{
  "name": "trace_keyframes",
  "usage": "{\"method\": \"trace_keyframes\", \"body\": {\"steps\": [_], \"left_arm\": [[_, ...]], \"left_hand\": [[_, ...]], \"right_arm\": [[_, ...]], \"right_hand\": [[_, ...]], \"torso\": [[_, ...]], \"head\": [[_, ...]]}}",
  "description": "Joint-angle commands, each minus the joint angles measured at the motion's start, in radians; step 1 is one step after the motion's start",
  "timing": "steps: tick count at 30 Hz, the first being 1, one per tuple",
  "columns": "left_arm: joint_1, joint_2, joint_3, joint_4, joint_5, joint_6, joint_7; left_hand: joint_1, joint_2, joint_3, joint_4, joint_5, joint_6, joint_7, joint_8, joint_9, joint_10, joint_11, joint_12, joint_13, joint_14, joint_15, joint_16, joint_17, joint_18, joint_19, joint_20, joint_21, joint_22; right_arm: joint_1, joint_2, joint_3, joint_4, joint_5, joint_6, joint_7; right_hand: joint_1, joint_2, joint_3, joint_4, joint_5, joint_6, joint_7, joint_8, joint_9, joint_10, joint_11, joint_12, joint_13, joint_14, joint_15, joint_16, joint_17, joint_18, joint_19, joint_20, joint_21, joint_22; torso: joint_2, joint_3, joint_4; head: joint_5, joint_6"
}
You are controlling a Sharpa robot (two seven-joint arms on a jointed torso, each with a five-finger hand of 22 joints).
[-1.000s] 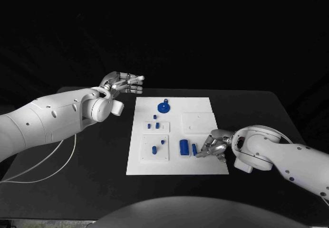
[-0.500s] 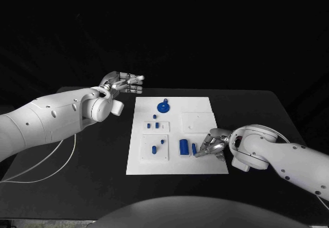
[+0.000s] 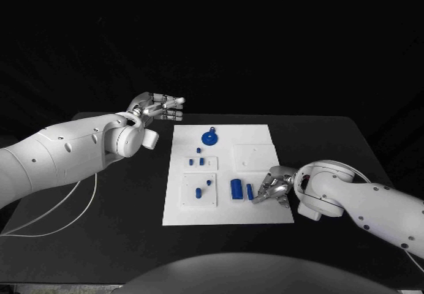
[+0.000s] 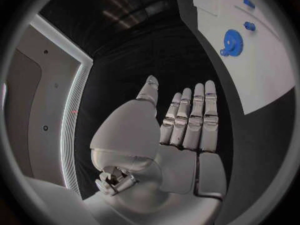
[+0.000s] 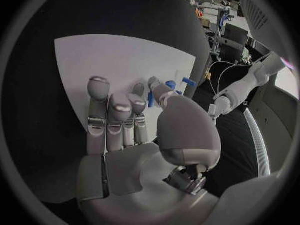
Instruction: Assemble the parts on the task board
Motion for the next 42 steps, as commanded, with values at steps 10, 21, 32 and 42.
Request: {"method": "trace_keyframes", "body": {"steps": [10, 21, 32, 42], "left_arm": [[-0.001, 0.001, 0.001, 0.002, -0.001, 0.015, 0.005], [-0.001, -0.001, 0.001, 0.003, -0.002, 0.014, 0.004], [-0.001, -0.003, 0.000, 0.005, -0.003, 0.014, 0.004], [-0.001, -0.002, 0.000, 0.005, -0.003, 0.013, 0.006]], "left_hand": [[-0.010, -0.003, -0.001, 0.005, -0.002, -0.003, 0.000, -0.002, -0.001, -0.008, 0.001, -0.002, -0.001, -0.009, -0.001, -0.003, 0.001, 0.009, -0.002, 0.004, 0.001, -0.001], [-0.009, -0.004, -0.001, 0.005, -0.002, -0.002, 0.000, -0.002, -0.001, -0.009, 0.001, -0.002, -0.001, -0.009, -0.001, -0.003, 0.001, 0.009, -0.001, 0.003, 0.001, -0.001], [-0.007, -0.007, -0.001, 0.003, -0.002, -0.004, 0.000, -0.002, -0.001, -0.009, 0.002, -0.002, -0.001, -0.009, -0.002, -0.003, 0.001, 0.009, -0.002, 0.004, 0.001, -0.001], [-0.007, -0.007, -0.001, 0.003, -0.002, -0.004, 0.000, -0.002, -0.001, -0.009, 0.002, -0.002, -0.001, -0.009, -0.002, -0.003, 0.001, 0.009, -0.002, 0.004, 0.001, -0.001]], "right_arm": [[-0.003, 0.006, -0.003, -0.015, 0.003, 0.025, -0.011], [-0.003, 0.000, -0.003, -0.006, 0.016, 0.057, 0.031], [-0.003, -0.005, -0.003, 0.003, 0.029, 0.026, 0.082], [-0.003, -0.012, 0.001, -0.002, 0.061, -0.034, 0.123]], "right_hand": [[-0.020, 0.015, -0.001, -0.018, 0.030, -0.002, -0.001, 0.003, -0.001, 0.003, 0.001, 0.003, 0.000, 0.004, 0.000, 0.002, -0.004, -0.008, 0.045, 0.005, -0.003, 0.001], [-0.015, -0.005, -0.042, -0.020, 0.106, 0.000, -0.001, 0.002, -0.005, 0.002, 0.001, 0.002, -0.001, 0.003, -0.001, 0.001, -0.006, -0.008, 0.045, 0.004, -0.006, 0.000], [0.003, -0.015, -0.113, -0.022, 0.177, 0.003, 0.000, 0.002, -0.020, 0.000, 0.000, 0.000, -0.003, 0.002, -0.002, 0.000, -0.006, -0.007, 0.045, 0.003, -0.008, -0.001], [0.019, -0.023, -0.196, 0.038, 0.159, 0.005, 0.001, 0.003, -0.001, -0.002, 0.000, -0.001, -0.002, 0.001, -0.003, -0.006, -0.008, -0.005, 0.045, 0.002, -0.010, -0.004]], "torso": [[0.000, 0.0002, 0.0000], [0.000, 0.0011, -0.0018], [0.000, 0.0003, -0.0011], [0.000, -0.0006, -0.0004]], "head": [[0.000, 0.001], [0.002, 0.001], [0.001, 0.000], [0.001, 0.003]]}}
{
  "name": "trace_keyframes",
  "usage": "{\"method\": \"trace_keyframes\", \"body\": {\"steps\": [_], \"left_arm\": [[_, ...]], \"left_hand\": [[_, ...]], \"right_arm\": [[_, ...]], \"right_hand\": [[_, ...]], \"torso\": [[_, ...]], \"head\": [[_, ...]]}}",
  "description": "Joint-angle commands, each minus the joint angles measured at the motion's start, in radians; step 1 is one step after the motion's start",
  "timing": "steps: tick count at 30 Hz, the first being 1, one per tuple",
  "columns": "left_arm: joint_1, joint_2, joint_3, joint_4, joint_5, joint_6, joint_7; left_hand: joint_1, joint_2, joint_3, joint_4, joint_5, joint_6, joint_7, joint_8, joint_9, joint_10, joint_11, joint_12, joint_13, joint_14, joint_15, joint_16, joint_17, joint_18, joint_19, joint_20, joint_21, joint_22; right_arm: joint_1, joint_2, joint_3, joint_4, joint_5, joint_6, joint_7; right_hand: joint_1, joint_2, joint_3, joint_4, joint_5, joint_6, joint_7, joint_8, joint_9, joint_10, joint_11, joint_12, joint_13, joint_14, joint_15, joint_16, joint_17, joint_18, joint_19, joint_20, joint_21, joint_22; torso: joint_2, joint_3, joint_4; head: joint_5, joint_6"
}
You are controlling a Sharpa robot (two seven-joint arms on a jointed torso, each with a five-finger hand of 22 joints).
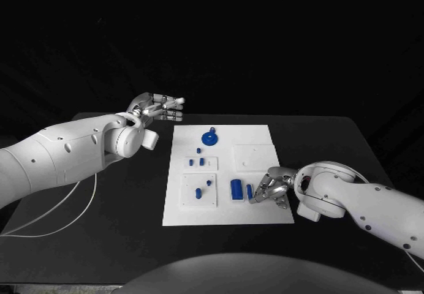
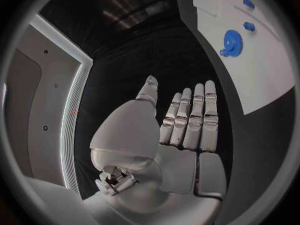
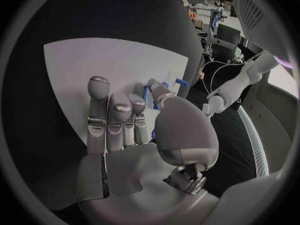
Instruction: Assemble the parts on the task board
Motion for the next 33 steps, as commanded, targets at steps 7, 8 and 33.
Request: {"method": "trace_keyframes", "body": {"steps": [7, 8, 33], "left_arm": [[-0.001, 0.006, 0.001, 0.000, 0.025, 0.012, 0.004], [-0.001, 0.006, 0.001, 0.001, 0.035, 0.011, 0.003], [0.007, 0.045, 0.004, -0.088, 0.095, -0.018, 0.016]], "left_hand": [[-0.005, -0.005, 0.001, 0.004, -0.003, -0.004, 0.000, -0.002, -0.001, -0.008, 0.001, -0.002, -0.001, -0.005, 0.002, -0.003, 0.001, 0.009, -0.001, 0.004, 0.001, -0.001], [-0.005, -0.005, 0.001, 0.004, -0.002, -0.003, 0.000, -0.002, -0.001, -0.008, 0.001, -0.002, -0.001, -0.004, 0.002, -0.003, 0.001, 0.009, -0.001, 0.003, 0.001, -0.001], [0.000, 0.007, 0.001, -0.009, 0.004, -0.017, -0.006, -0.002, -0.002, 0.003, -0.002, -0.002, -0.001, -0.011, 0.001, -0.004, -0.001, 0.008, -0.005, 0.004, 0.000, -0.001]], "right_arm": [[0.015, -0.008, 0.040, -0.032, 0.085, -0.093, 0.098], [0.024, -0.007, 0.043, -0.043, 0.102, -0.109, 0.113], [0.216, 0.238, 0.055, -0.576, 0.738, -0.316, 0.696]], "right_hand": [[0.017, 0.001, -0.079, 0.055, -0.001, -0.027, 0.014, 0.000, -0.041, -0.019, 0.008, -0.023, -0.013, -0.003, 0.000, -0.025, -0.014, 0.001, 0.041, 0.004, -0.033, -0.013], [0.022, 0.010, -0.113, 0.057, 0.013, -0.026, 0.017, 0.004, -0.070, -0.024, 0.009, -0.033, -0.020, -0.004, 0.002, -0.040, -0.026, 0.004, 0.039, 0.007, -0.064, -0.027], [0.033, 0.112, 0.049, -0.082, 0.176, -0.219, 0.148, 0.001, -1.035, -0.230, 0.192, -0.899, -1.106, -0.297, 0.220, -0.941, -0.909, 0.033, -0.438, 0.256, -0.505, -1.016]], "torso": [[-0.003, -0.0037, 0.0016], [-0.003, -0.0035, 0.0007], [-0.042, -0.0149, 0.0022]], "head": [[-0.004, 0.030], [-0.004, 0.038], [-0.034, 0.210]]}}
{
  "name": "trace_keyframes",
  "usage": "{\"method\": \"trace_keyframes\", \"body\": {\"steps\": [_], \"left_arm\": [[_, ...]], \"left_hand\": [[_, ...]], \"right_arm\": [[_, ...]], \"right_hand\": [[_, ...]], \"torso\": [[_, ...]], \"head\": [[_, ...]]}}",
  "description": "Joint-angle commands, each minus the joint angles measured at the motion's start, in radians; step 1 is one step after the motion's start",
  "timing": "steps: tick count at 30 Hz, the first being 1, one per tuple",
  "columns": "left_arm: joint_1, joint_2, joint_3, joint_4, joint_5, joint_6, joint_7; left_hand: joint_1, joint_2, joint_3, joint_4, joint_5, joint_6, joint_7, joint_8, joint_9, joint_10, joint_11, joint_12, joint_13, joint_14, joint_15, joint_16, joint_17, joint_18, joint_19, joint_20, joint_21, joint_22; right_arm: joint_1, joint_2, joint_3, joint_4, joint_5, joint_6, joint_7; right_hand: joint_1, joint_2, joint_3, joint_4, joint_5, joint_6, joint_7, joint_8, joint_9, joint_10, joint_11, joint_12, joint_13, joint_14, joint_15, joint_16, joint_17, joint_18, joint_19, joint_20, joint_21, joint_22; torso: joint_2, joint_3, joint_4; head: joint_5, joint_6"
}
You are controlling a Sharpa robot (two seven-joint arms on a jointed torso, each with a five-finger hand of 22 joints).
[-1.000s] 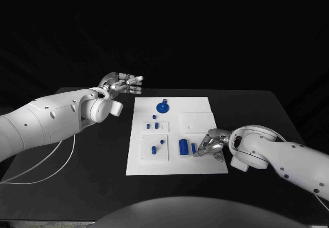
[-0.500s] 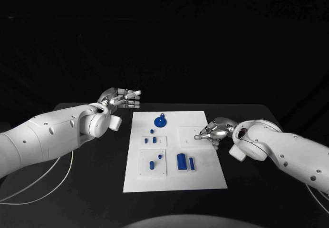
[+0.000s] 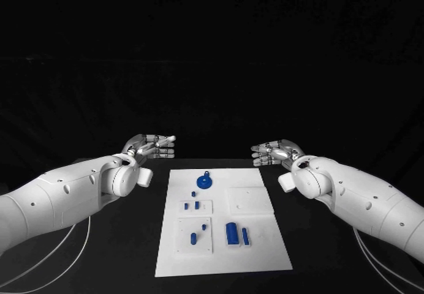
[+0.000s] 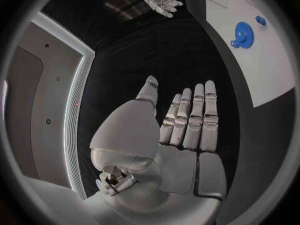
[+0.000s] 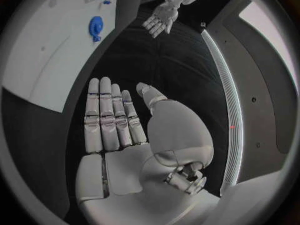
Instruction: Assemble the parts on the task board
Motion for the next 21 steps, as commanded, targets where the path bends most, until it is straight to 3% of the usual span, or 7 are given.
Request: {"method": "trace_keyframes", "body": {"steps": [1, 12, 13, 15, 16, 20, 21], "left_arm": [[0.004, 0.008, 0.002, -0.012, 0.021, -0.011, 0.017], [0.006, 0.036, 0.002, -0.043, 0.026, -0.008, 0.021], [0.004, 0.032, 0.001, -0.043, 0.014, -0.004, 0.004], [0.003, 0.031, 0.002, -0.039, 0.014, -0.008, 0.005], [0.000, 0.029, 0.004, -0.030, 0.015, -0.016, 0.008], [-0.013, 0.017, 0.014, 0.013, 0.019, -0.058, 0.024], [-0.018, 0.013, 0.017, 0.029, 0.020, -0.073, 0.030]], "left_hand": [[0.000, 0.009, -0.002, -0.008, 0.004, 0.018, -0.003, -0.001, 0.000, 0.004, -0.003, -0.002, -0.001, -0.006, -0.005, -0.004, -0.002, 0.008, -0.005, 0.004, 0.000, -0.001], [0.002, 0.016, -0.005, -0.015, 0.004, 0.037, -0.008, -0.001, 0.000, 0.001, -0.005, -0.002, -0.001, -0.025, -0.005, -0.005, -0.003, 0.006, -0.014, 0.007, -0.005, -0.002], [-0.390, -0.025, 0.065, -0.046, -0.065, -0.899, -0.160, -0.064, -0.060, -0.312, -0.159, -0.063, -0.059, -0.340, -0.150, -0.065, -0.068, -0.085, -0.317, -0.132, -0.112, -0.078], [-0.419, -0.025, 0.065, -0.046, -0.065, -0.899, -0.160, -0.064, -0.060, -0.335, -0.159, -0.063, -0.059, -0.369, -0.150, -0.065, -0.068, -0.085, -1.040, -0.132, -0.112, -0.078], [-0.471, -0.025, 0.065, -0.046, -0.065, -0.899, -0.160, -0.064, -0.060, -1.040, -0.159, -0.063, -0.059, -1.093, -0.150, -0.065, -0.068, -0.085, -1.040, -0.132, -0.112, -0.078], [-0.593, -0.025, 0.065, -0.046, -0.065, -0.899, -0.160, -0.064, -0.060, -1.040, -0.159, -0.063, -0.059, -1.093, -0.150, -0.065, -0.068, -0.085, -1.040, -0.132, -0.112, -0.078], [-1.314, -0.025, 0.065, -0.046, -0.065, -0.899, -0.160, -0.064, -0.060, -1.040, -0.159, -0.063, -0.059, -1.093, -0.150, -0.065, -0.068, -0.085, -1.040, -0.132, -0.112, -0.078]], "right_arm": [[0.005, 0.016, 0.000, -0.030, 0.149, 0.012, 0.169], [0.009, 0.053, 0.001, -0.097, 0.173, 0.028, 0.226], [0.009, 0.051, 0.001, -0.091, 0.138, 0.007, 0.166], [0.010, 0.049, -0.002, -0.087, 0.141, 0.003, 0.168], [0.011, 0.046, -0.007, -0.079, 0.147, -0.005, 0.173], [0.021, 0.032, -0.036, -0.035, 0.182, -0.048, 0.198], [0.024, 0.026, -0.047, -0.019, 0.194, -0.064, 0.206]], "right_hand": [[-0.013, -0.017, 0.019, -0.006, -0.001, -0.006, -0.006, 0.003, -0.086, -0.060, 0.015, -0.010, -0.007, -0.066, 0.026, -0.012, -0.131, 0.003, -0.077, 0.044, 0.003, -0.103], [-0.008, 0.008, -0.040, -0.039, 0.007, -0.021, -0.005, 0.001, -0.101, -0.095, 0.026, -0.012, -0.008, -0.108, 0.043, -0.014, -0.177, 0.031, -0.180, 0.087, 0.007, -0.174], [-0.364, 0.005, -0.236, 0.059, -0.395, -1.002, -0.129, -0.060, -0.163, -0.407, -0.105, -0.071, -0.066, -0.435, -0.083, -0.075, -0.238, -0.092, -1.083, -0.083, -0.067, -0.236], [-0.390, 0.005, -0.236, 0.059, -0.395, -1.002, -0.129, -0.060, -0.163, -0.433, -0.105, -0.071, -0.066, -0.463, -0.083, -0.075, -0.238, -0.092, -1.083, -0.083, -0.067, -0.236], [-0.438, 0.005, -0.236, 0.059, -0.395, -1.002, -0.129, -0.060, -0.163, -1.139, -0.105, -0.071, -0.066, -0.506, -0.083, -0.075, -0.238, -0.092, -1.083, -0.083, -0.067, -0.236], [-1.195, 0.005, -0.236, 0.059, -0.395, -1.002, -0.129, -0.060, -0.163, -1.139, -0.105, -0.071, -0.066, -1.206, -0.083, -0.075, -0.238, -0.092, -1.083, -0.083, -0.067, -0.236], [-1.195, 0.005, -0.236, 0.059, -0.395, -1.002, -0.129, -0.060, -0.163, -1.139, -0.105, -0.071, -0.066, -1.206, -0.083, -0.075, -0.238, -0.092, -1.083, -0.083, -0.067, -0.236]], "torso": [[-0.001, 0.0021, -0.0021], [-0.002, 0.0033, 0.0007], [-0.002, 0.0034, -0.0010], [-0.003, 0.0051, -0.0010], [-0.004, 0.0086, -0.0012], [-0.010, 0.0260, -0.0020], [-0.011, 0.0300, -0.0022]], "head": [[0.005, 0.016], [0.015, 0.044], [0.013, 0.037], [0.014, 0.039], [0.014, 0.043], [0.017, 0.064], [0.018, 0.068]]}}
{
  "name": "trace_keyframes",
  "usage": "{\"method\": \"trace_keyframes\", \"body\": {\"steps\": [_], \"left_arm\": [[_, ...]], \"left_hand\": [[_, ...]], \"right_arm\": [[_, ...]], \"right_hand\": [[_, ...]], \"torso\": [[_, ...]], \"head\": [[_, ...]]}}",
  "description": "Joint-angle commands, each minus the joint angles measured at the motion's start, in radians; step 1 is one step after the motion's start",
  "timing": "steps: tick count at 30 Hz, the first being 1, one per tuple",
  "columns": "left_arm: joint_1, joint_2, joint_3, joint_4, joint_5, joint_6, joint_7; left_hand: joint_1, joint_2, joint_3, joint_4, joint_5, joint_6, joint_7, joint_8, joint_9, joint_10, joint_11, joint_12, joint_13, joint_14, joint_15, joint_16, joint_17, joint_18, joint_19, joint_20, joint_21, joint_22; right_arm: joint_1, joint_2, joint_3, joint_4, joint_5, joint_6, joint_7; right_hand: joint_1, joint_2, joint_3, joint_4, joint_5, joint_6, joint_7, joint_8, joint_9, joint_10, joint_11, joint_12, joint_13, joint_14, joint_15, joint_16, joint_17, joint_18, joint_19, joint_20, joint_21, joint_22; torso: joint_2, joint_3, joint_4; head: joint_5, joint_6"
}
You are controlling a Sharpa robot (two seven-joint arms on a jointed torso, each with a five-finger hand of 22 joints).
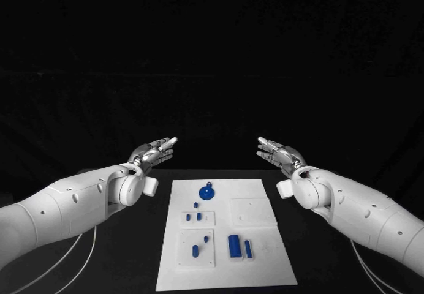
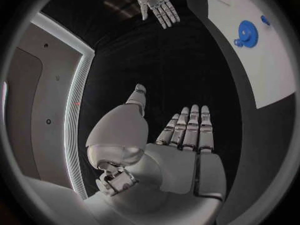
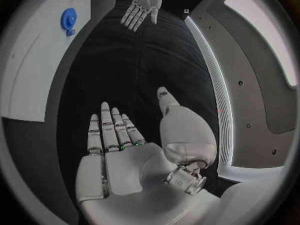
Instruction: Assemble the parts on the task board
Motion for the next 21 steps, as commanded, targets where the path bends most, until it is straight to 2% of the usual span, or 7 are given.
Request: {"method": "trace_keyframes", "body": {"steps": [1, 5, 8, 9, 10, 16, 21], "left_arm": [[-0.015, -0.012, 0.011, 0.057, 0.009, -0.081, 0.037], [-0.044, -0.038, 0.033, 0.152, 0.017, -0.171, 0.072], [-0.071, -0.063, 0.054, 0.243, 0.026, -0.259, 0.105], [-0.086, -0.075, 0.064, 0.290, 0.030, -0.304, 0.122], [-0.090, -0.080, 0.068, 0.306, 0.031, -0.318, 0.128], [-0.137, -0.122, 0.103, 0.462, 0.045, -0.467, 0.184], [-0.156, -0.139, 0.117, 0.525, 0.051, -0.527, 0.207]], "left_hand": [[-0.981, -0.014, 0.024, -0.009, -0.022, -0.301, -0.049, -0.021, -0.019, -0.444, -0.049, -0.020, -0.019, -0.481, -0.047, -0.019, -0.021, -0.035, -0.413, -0.045, -0.034, -0.024], [-0.981, -0.014, 0.024, -0.009, -0.022, -0.301, -0.049, -0.021, -0.019, -0.444, -0.049, -0.020, -0.019, -0.481, -0.047, -0.019, -0.021, -0.035, -0.413, -0.045, -0.034, -0.024], [-0.981, -0.014, 0.024, -0.009, -0.022, -0.301, -0.049, -0.021, -0.019, -0.444, -0.049, -0.020, -0.019, -0.481, -0.047, -0.019, -0.021, -0.035, -0.413, -0.045, -0.034, -0.024], [-0.981, -0.014, 0.024, -0.009, -0.022, -0.301, -0.049, -0.021, -0.019, -0.444, -0.049, -0.020, -0.019, -0.481, -0.047, -0.019, -0.021, -0.035, -0.413, -0.045, -0.034, -0.024], [-0.981, -0.014, 0.024, -0.009, -0.022, -0.301, -0.049, -0.021, -0.019, -0.444, -0.049, -0.020, -0.019, -0.481, -0.047, -0.019, -0.021, -0.035, -0.413, -0.045, -0.034, -0.024], [-0.981, -0.014, 0.024, -0.009, -0.022, -0.301, -0.049, -0.021, -0.019, -0.444, -0.049, -0.020, -0.019, -0.481, -0.047, -0.019, -0.021, -0.035, -0.413, -0.045, -0.034, -0.024], [-0.981, -0.014, 0.024, -0.009, -0.022, -0.301, -0.049, -0.021, -0.019, -0.444, -0.049, -0.020, -0.019, -0.481, -0.047, -0.019, -0.021, -0.035, -0.413, -0.045, -0.034, -0.024]], "right_arm": [[0.012, -0.016, -0.028, 0.057, 0.065, -0.080, 0.053], [0.033, -0.048, -0.091, 0.152, 0.141, -0.175, 0.107], [0.053, -0.079, -0.152, 0.243, 0.214, -0.267, 0.160], [0.063, -0.095, -0.184, 0.291, 0.251, -0.314, 0.187], [0.067, -0.100, -0.194, 0.306, 0.264, -0.329, 0.195], [0.102, -0.155, -0.300, 0.466, 0.391, -0.489, 0.286], [0.116, -0.177, -0.344, 0.532, 0.443, -0.555, 0.324]], "right_hand": [[-0.748, -0.002, -0.063, 0.031, -0.130, -0.315, -0.040, -0.020, -0.020, -0.446, -0.042, -0.019, -0.019, -0.559, -0.041, -0.021, -0.020, -0.045, -0.290, -0.055, -0.024, -0.020], [-0.748, -0.002, -0.063, 0.031, -0.130, -0.315, -0.040, -0.020, -0.020, -0.446, -0.042, -0.019, -0.019, -0.559, -0.041, -0.021, -0.020, -0.045, -0.290, -0.055, -0.024, -0.020], [-0.748, -0.002, -0.063, 0.031, -0.130, -0.315, -0.040, -0.020, -0.020, -0.446, -0.042, -0.019, -0.019, -0.559, -0.041, -0.021, -0.020, -0.045, -0.290, -0.055, -0.024, -0.020], [-0.748, -0.002, -0.063, 0.031, -0.130, -0.315, -0.040, -0.020, -0.020, -0.446, -0.042, -0.019, -0.019, -0.559, -0.041, -0.021, -0.020, -0.045, -0.290, -0.055, -0.024, -0.020], [-0.748, -0.002, -0.063, 0.031, -0.130, -0.315, -0.040, -0.020, -0.020, -0.446, -0.042, -0.019, -0.019, -0.559, -0.041, -0.021, -0.020, -0.045, -0.290, -0.055, -0.024, -0.020], [-0.748, -0.002, -0.063, 0.031, -0.130, -0.315, -0.040, -0.020, -0.020, -0.446, -0.042, -0.019, -0.019, -0.559, -0.041, -0.021, -0.020, -0.045, -0.290, -0.055, -0.024, -0.020], [-0.748, -0.002, -0.063, 0.031, -0.130, -0.315, -0.040, -0.020, -0.020, -0.446, -0.042, -0.019, -0.019, -0.559, -0.041, -0.021, -0.020, -0.045, -0.290, -0.055, -0.024, -0.020]], "torso": [[-0.007, 0.0214, -0.0014], [-0.008, 0.0246, -0.0015], [-0.008, 0.0246, -0.0015], [-0.008, 0.0246, -0.0015], [-0.008, 0.0246, -0.0015], [-0.008, 0.0246, -0.0015], [-0.008, 0.0246, -0.0015]], "head": [[0.003, 0.021], [0.003, 0.025], [0.003, 0.025], [0.003, 0.025], [0.003, 0.025], [0.003, 0.025], [0.003, 0.025]]}}
